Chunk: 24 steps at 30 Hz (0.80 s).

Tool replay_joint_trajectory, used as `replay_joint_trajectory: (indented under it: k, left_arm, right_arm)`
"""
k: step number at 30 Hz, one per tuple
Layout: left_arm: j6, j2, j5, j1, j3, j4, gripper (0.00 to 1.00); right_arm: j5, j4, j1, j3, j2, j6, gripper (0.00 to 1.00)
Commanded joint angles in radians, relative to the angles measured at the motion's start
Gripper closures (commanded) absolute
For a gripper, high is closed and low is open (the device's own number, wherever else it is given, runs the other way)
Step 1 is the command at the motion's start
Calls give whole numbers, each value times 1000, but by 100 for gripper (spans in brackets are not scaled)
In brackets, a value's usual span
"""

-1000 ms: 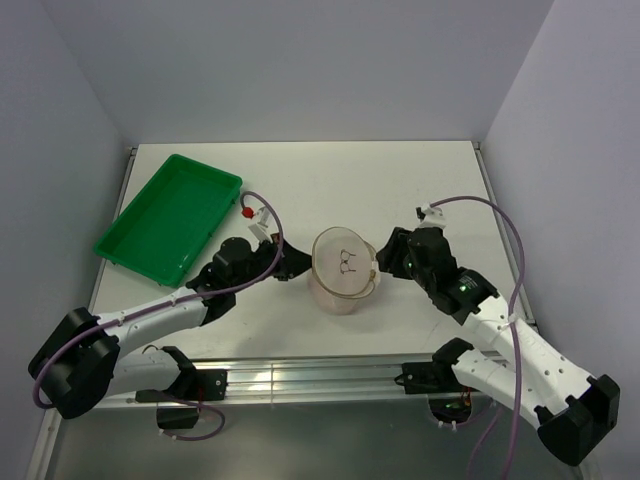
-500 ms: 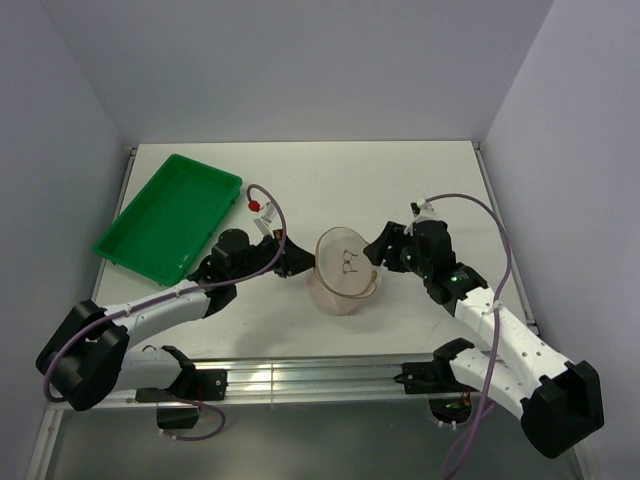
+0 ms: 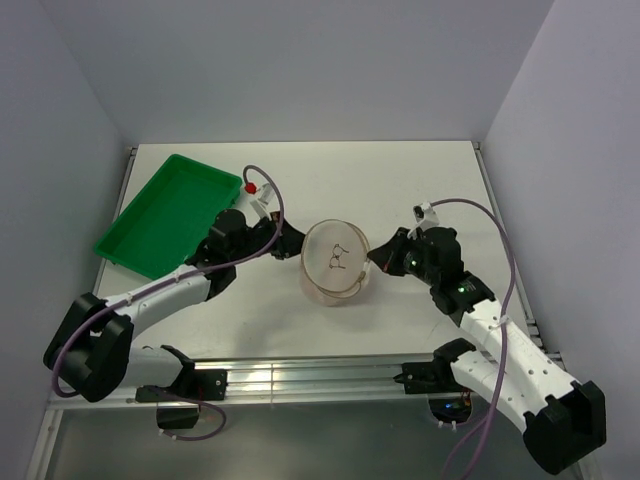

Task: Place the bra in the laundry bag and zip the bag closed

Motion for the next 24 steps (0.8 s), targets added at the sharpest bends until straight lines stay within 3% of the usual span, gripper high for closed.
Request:
replay_joint_trajectory:
  k: [1,3,5,9,10,12,16,18,20,22,24]
  left_arm:
    - [78,-2,-51,30,84,-81,100]
    - [123,-12,-150,49,107,-159,100]
    - [145,-36,-227,58,120,-206,93]
    - [137,-88,-270,89,129,-233,70]
    - [151,-104,-294,89,137,-280,59]
    - [164,-122,-327,89,144,-319,46]
    - [168,-220,-356,79,137,-394,32]
    - [164,-272,-380,19,114,-428,34]
    - [167,-341,-498,-121,103,-472,43]
    - [164,-367,-595,-225,98,-497,58]
    - [157,-366,-685,-363,97,-502,63]
  right_arm:
    - [-48,53,-5,-29,-58,53,100]
    - [-79,90,-5,-44,-90,118,100]
    - [-99,124,-7,-80,-113,171,100]
    - [-64,147,-5,-118,-176,264,100]
    - [-35,142,-5,-126,-183,271,100]
    - [3,123,-7,-138,-208,286,100]
    - [8,152,-5,-173,-216,309,100]
    - [-7,199,-7,-189,-197,320,100]
    - [-9,227,-5,-201,-184,327,100]
    - [-13,250,-7,-198,-163,323,100]
    - [-12,268,-5,-195,-153,318,100]
